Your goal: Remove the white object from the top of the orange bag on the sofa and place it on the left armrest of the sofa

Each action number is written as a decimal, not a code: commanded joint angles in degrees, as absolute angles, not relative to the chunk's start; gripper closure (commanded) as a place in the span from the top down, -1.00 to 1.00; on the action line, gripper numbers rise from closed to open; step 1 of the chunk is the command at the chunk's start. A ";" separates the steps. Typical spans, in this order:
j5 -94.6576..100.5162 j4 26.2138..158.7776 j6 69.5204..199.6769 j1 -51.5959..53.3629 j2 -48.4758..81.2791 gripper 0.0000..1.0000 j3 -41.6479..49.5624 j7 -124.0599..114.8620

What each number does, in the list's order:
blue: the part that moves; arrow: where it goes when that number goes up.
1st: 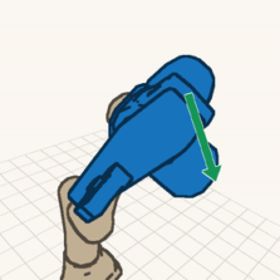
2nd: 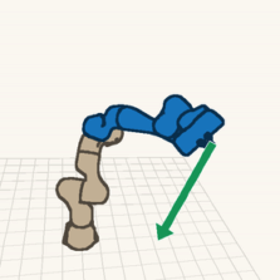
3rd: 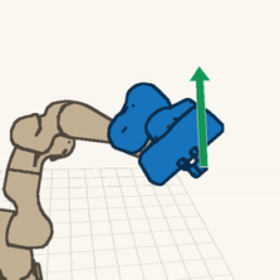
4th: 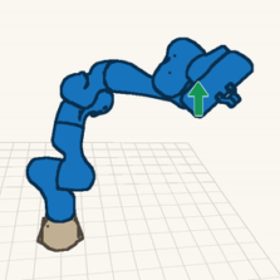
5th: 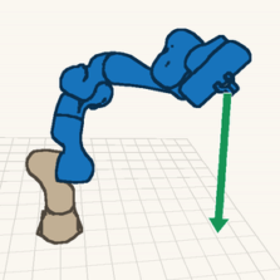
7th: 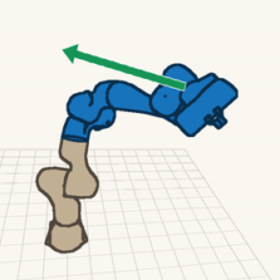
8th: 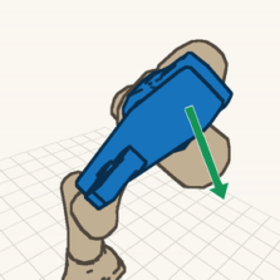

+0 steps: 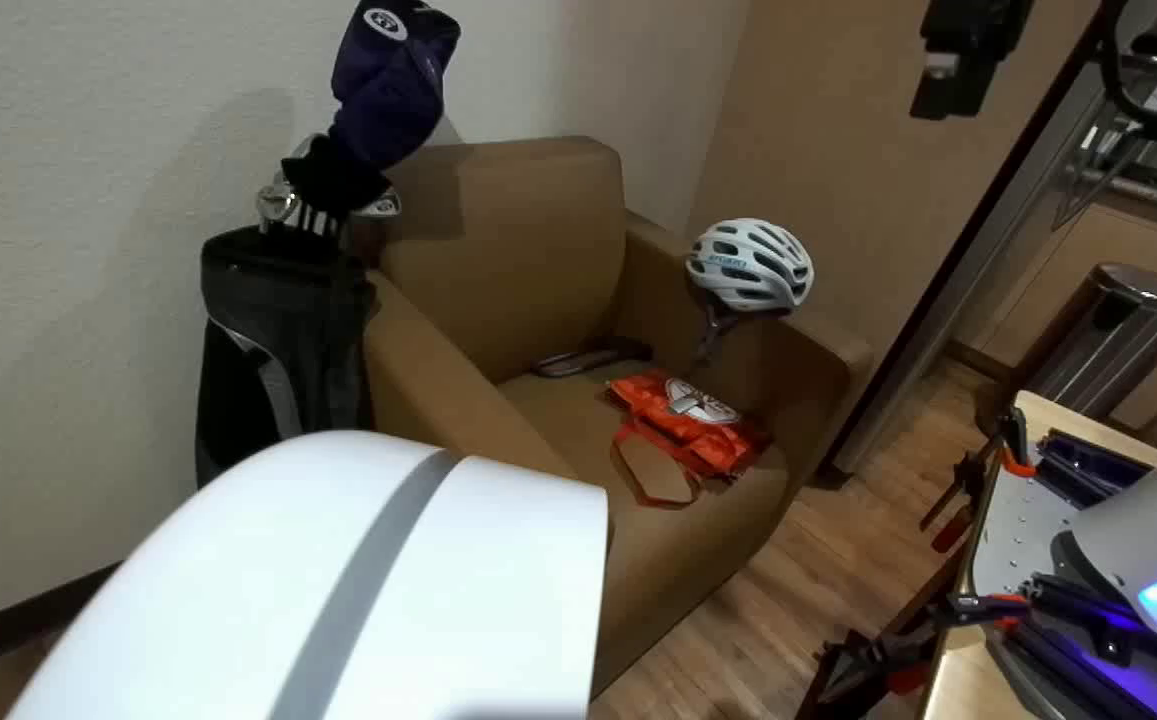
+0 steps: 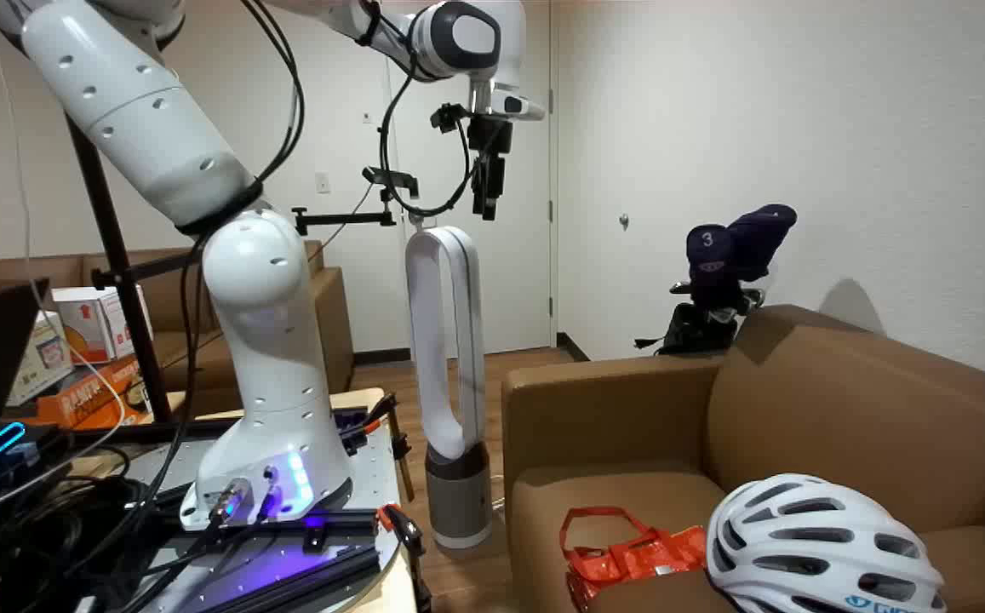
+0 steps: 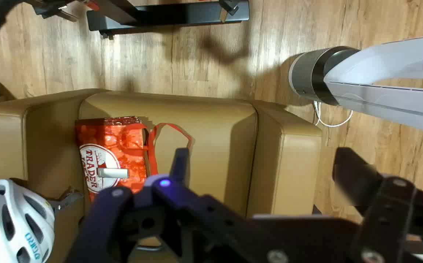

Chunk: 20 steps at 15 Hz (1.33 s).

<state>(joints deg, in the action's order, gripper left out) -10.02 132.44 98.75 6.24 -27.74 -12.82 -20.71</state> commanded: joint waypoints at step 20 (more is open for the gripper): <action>-13.46 138.94 138.80 -3.67 -16.59 1.00 -3.14 -30.99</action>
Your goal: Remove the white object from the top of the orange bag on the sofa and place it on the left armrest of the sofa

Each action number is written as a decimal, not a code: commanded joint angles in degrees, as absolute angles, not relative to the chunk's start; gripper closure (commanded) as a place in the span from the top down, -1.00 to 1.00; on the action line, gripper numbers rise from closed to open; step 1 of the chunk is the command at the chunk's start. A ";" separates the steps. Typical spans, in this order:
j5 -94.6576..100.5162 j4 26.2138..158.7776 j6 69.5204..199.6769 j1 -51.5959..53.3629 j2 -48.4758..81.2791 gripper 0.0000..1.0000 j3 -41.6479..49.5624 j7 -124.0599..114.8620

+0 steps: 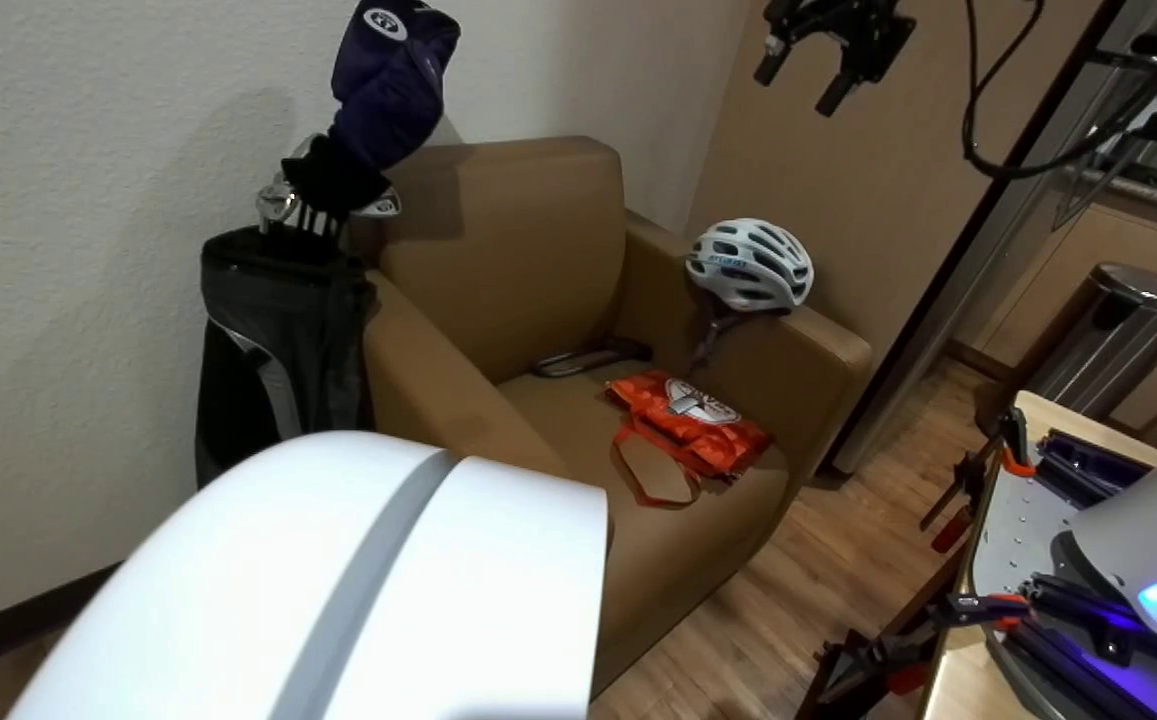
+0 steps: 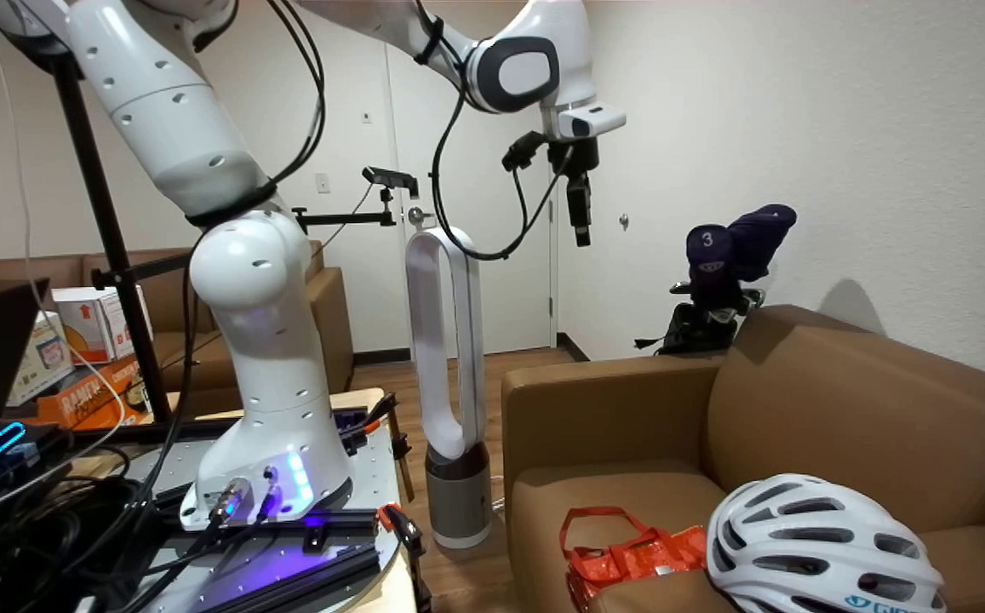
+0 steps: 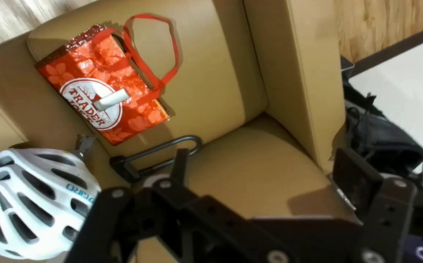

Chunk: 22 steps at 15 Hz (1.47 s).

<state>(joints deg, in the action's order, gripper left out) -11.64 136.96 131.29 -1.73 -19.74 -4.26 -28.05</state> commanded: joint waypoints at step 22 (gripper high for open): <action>-0.77 128.77 152.75 -8.16 15.59 1.00 8.60 -57.83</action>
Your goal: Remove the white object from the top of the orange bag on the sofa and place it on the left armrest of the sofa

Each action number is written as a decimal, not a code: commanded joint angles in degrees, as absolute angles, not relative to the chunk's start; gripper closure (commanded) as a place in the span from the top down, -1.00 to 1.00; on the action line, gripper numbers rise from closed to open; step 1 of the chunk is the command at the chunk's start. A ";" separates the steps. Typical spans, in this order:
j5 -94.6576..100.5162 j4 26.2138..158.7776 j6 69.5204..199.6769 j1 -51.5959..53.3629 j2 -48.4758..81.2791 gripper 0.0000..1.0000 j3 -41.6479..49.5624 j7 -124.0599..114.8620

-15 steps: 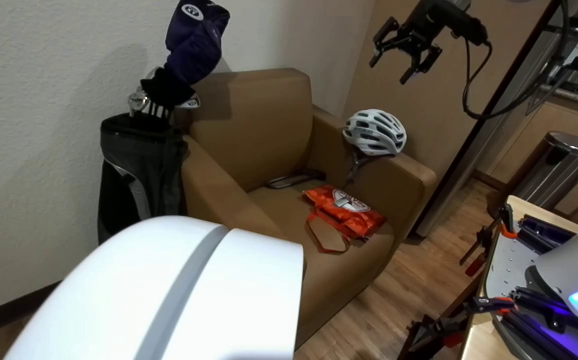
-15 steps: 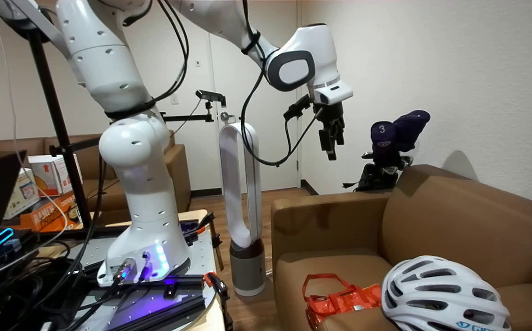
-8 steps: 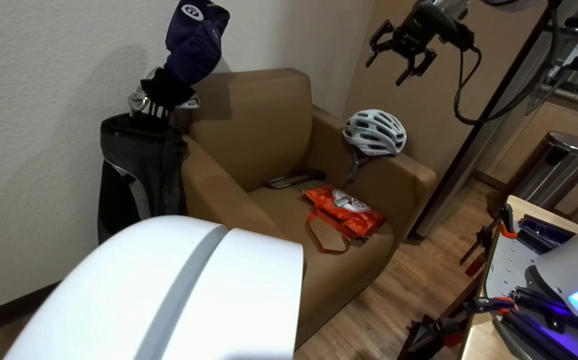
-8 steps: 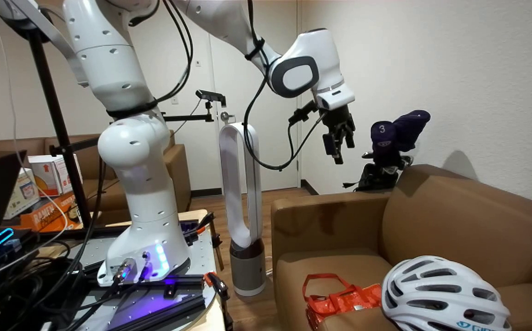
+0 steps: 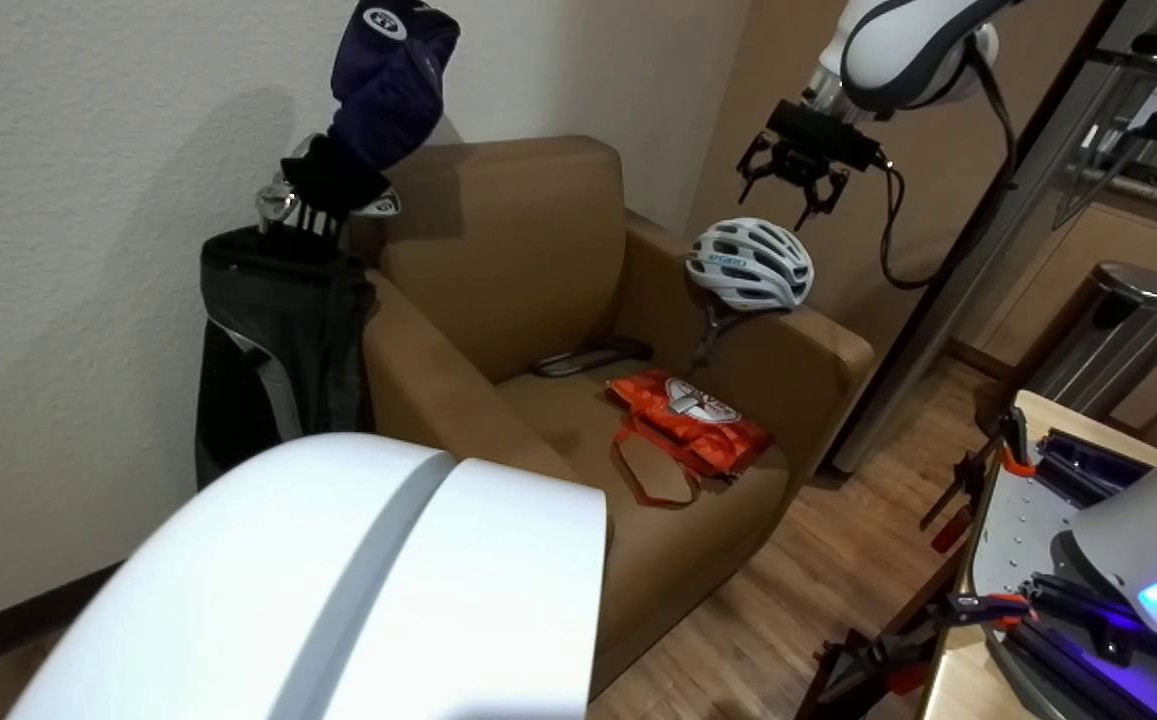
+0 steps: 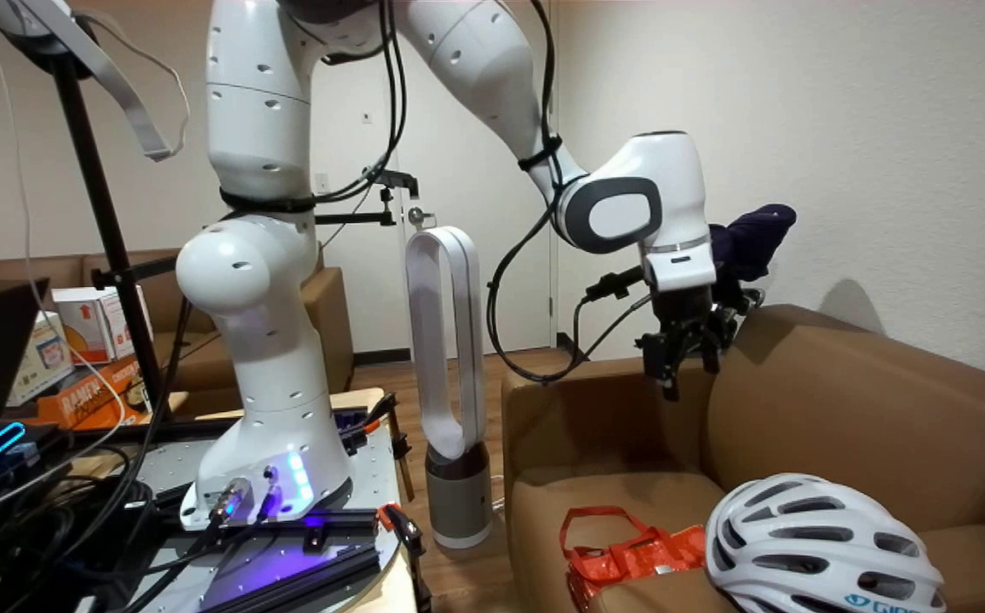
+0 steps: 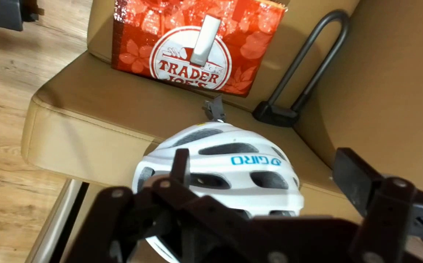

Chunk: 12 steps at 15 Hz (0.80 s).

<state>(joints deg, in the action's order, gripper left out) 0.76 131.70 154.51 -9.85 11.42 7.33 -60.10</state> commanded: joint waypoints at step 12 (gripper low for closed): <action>-2.22 119.53 149.88 -5.84 31.96 1.00 12.05 -60.20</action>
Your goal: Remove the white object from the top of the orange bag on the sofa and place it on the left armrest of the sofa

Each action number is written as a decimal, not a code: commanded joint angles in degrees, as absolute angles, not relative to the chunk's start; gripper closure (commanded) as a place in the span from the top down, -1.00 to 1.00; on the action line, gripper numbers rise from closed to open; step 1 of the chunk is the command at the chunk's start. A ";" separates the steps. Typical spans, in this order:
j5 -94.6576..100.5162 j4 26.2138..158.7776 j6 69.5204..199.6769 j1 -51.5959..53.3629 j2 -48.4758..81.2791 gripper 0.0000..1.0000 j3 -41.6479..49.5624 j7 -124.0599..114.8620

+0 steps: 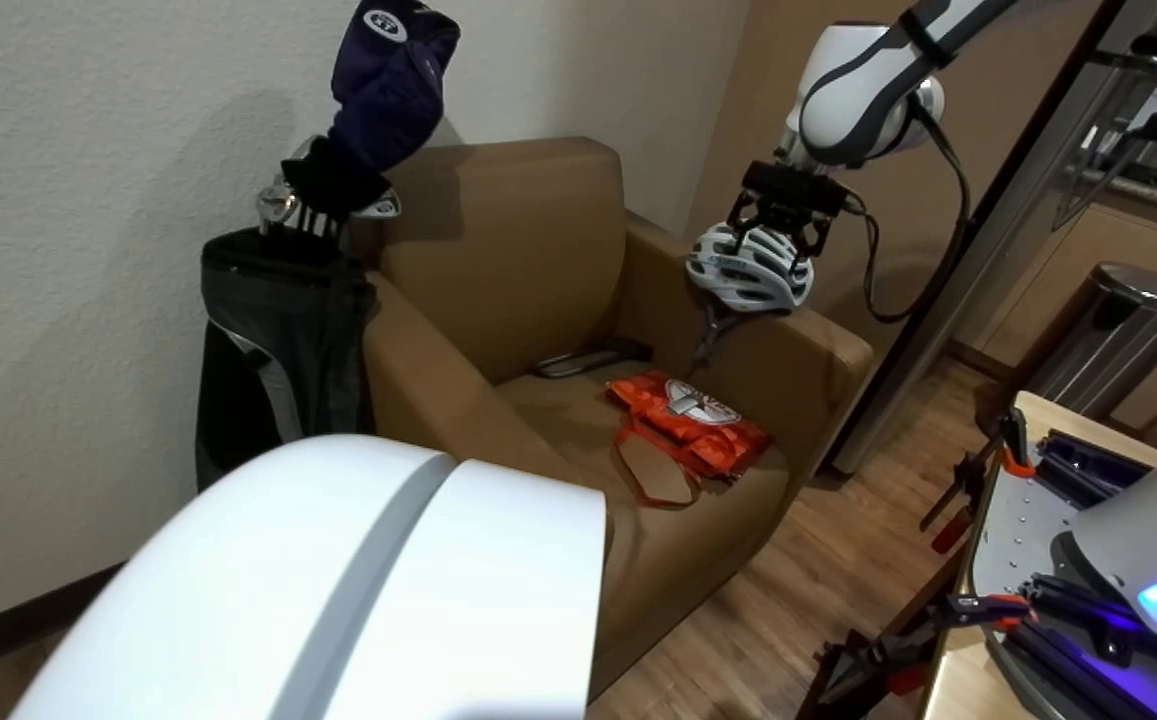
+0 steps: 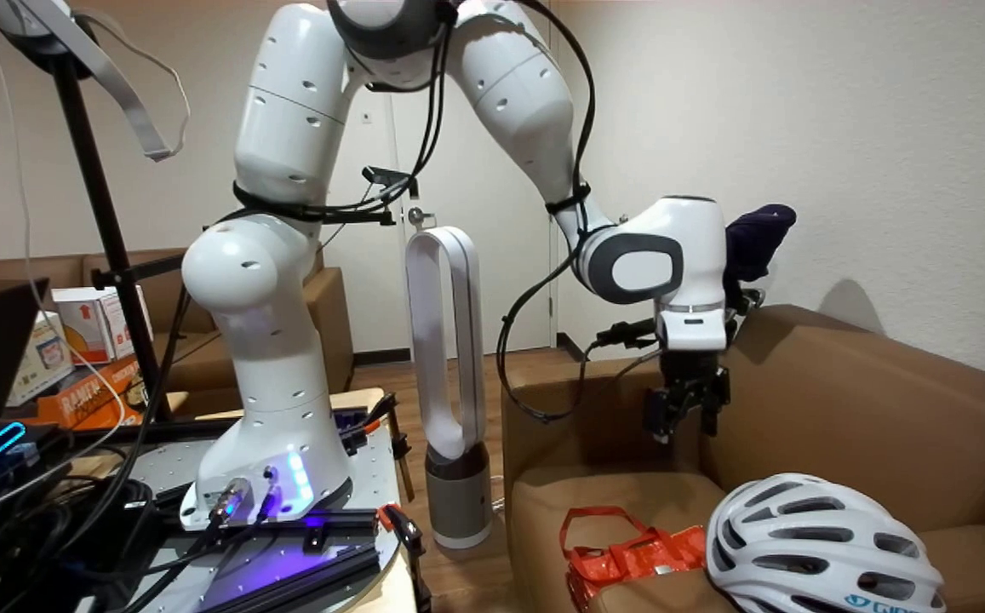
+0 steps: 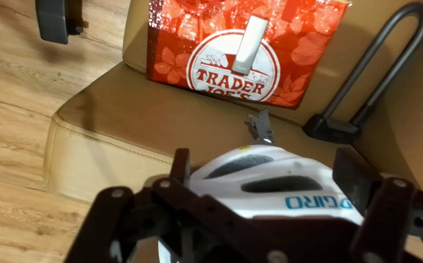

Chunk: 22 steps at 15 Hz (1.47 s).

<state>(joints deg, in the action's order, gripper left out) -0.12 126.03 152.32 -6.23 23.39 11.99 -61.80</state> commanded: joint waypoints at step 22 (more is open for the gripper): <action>-15.13 116.16 164.52 0.26 51.51 1.00 10.60 -62.34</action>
